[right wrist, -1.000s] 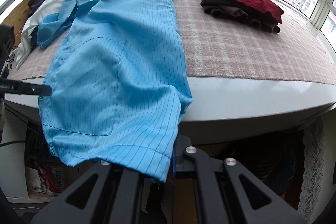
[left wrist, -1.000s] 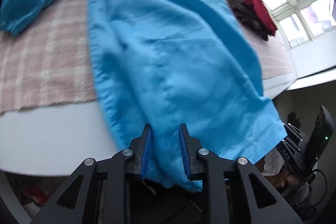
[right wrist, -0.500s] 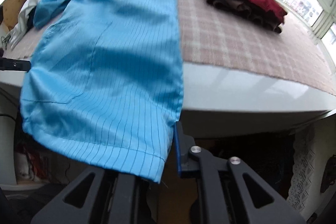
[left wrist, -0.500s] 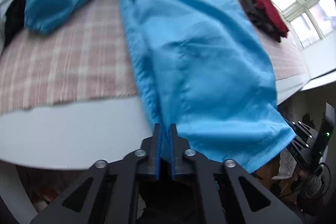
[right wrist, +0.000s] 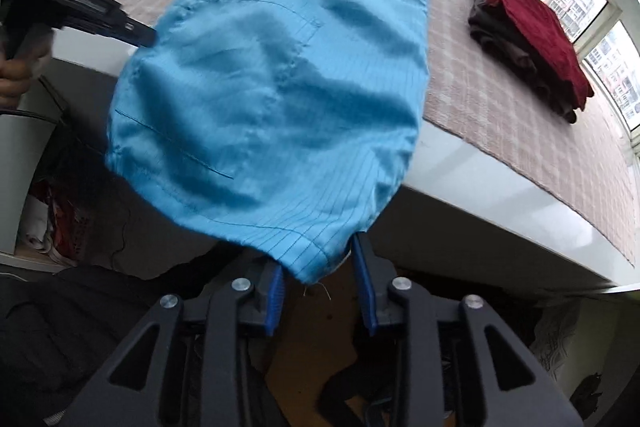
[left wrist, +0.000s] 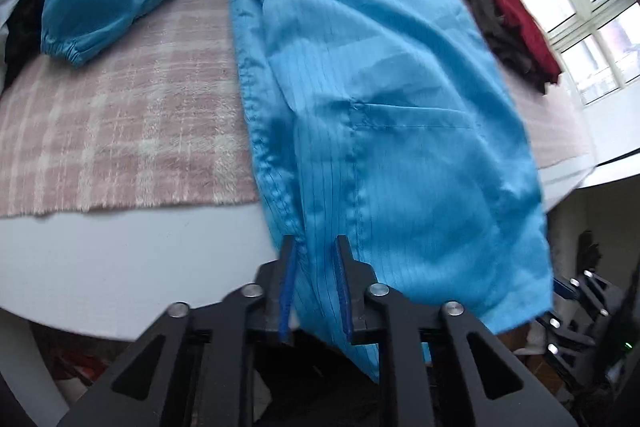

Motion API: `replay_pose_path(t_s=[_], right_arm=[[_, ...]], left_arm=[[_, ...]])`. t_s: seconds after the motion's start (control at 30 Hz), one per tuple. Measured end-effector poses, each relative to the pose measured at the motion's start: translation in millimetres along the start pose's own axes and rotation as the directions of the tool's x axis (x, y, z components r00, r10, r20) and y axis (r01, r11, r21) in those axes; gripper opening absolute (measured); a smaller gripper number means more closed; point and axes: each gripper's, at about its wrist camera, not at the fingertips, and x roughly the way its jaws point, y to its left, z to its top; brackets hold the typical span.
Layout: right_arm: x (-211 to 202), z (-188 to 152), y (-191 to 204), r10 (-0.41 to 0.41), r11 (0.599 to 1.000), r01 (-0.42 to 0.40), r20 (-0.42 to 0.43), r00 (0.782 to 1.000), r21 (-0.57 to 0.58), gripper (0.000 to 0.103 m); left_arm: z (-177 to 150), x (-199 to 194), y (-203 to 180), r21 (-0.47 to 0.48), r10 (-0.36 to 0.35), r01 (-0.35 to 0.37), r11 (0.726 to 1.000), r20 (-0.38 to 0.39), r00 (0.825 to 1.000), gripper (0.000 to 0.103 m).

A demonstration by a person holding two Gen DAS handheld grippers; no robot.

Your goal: Fold clothes

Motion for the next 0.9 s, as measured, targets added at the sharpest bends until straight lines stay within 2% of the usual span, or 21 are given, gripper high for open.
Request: replay_pose_path(t_s=[0.07,0.1,0.17,0.23,0.3,0.37,0.43,0.5,0.6,0.73,0.83,0.87,0.9], right_arm=[[-8.3,-2.2,-4.1,0.06,0.998,-0.06,0.011,0.998,0.019,0.03],[-13.9,-4.8,-9.2,0.116,0.992,-0.117,0.013,0.993,0.04,0.03],[-25.0,-9.9,-19.5,0.227,0.97,-0.228,0.018,0.974,0.08,0.03],[-37.5,-13.8,-29.6,0.323,0.939,-0.324,0.033,0.946,0.113,0.031],[-53.1,-10.3,-41.7,0.358,0.923,-0.364,0.07,0.931,0.122,0.031],[-61.4,7.3,-63.3,0.334,0.927,-0.347,0.114,0.936,0.138,0.031],[-60.0,34.9,-82.4,0.245,0.954,-0.266,0.151,0.958,0.137,0.031],[-51.4,67.3,-93.6,0.204,0.969,-0.224,0.173,0.964,0.107,0.031],[-28.0,120.5,-110.1,0.194,0.971,-0.213,0.17,0.966,0.106,0.031],[-6.7,179.8,-112.3,0.193,0.973,-0.211,0.17,0.966,0.094,0.031],[23.7,211.1,-107.9,0.218,0.965,-0.234,0.132,0.967,0.118,0.031],[34.5,220.5,-107.0,0.237,0.961,-0.251,0.12,0.964,0.119,0.031],[44.8,228.0,-105.2,0.247,0.959,-0.258,0.105,0.963,0.117,0.031]], left_arm=[[0.2,-3.1,4.4,-0.005,0.004,-0.004,1.0,0.018,1.0,0.0],[0.6,-6.0,6.4,-0.015,-0.001,0.001,1.0,0.029,1.0,0.0],[1.3,-14.6,10.5,-0.035,-0.012,0.014,0.999,0.062,0.998,0.0],[2.7,-16.4,7.2,-0.017,-0.028,0.028,0.999,0.043,0.999,0.001],[5.8,-17.3,3.5,0.007,-0.024,0.024,1.0,0.009,1.0,0.003],[15.9,-23.0,2.6,-0.008,-0.014,0.014,1.0,0.029,0.999,0.003],[30.0,-29.3,2.0,-0.032,-0.018,0.02,0.999,0.054,0.998,0.003],[46.0,-42.6,8.3,-0.045,-0.042,0.045,0.998,0.084,0.996,0.006],[88.9,-54.9,9.1,-0.033,-0.038,0.042,0.999,0.112,0.993,0.013],[152.4,-80.4,26.3,-0.026,0.028,-0.023,0.999,0.211,0.977,0.013],[220.8,-85.5,42.4,0.016,0.022,-0.027,1.0,0.214,0.977,0.014],[241.3,-86.8,43.7,0.063,0.014,-0.027,0.998,0.21,0.978,0.016],[261.3,-87.1,43.7,0.111,0.008,-0.032,0.993,0.205,0.979,0.027]])
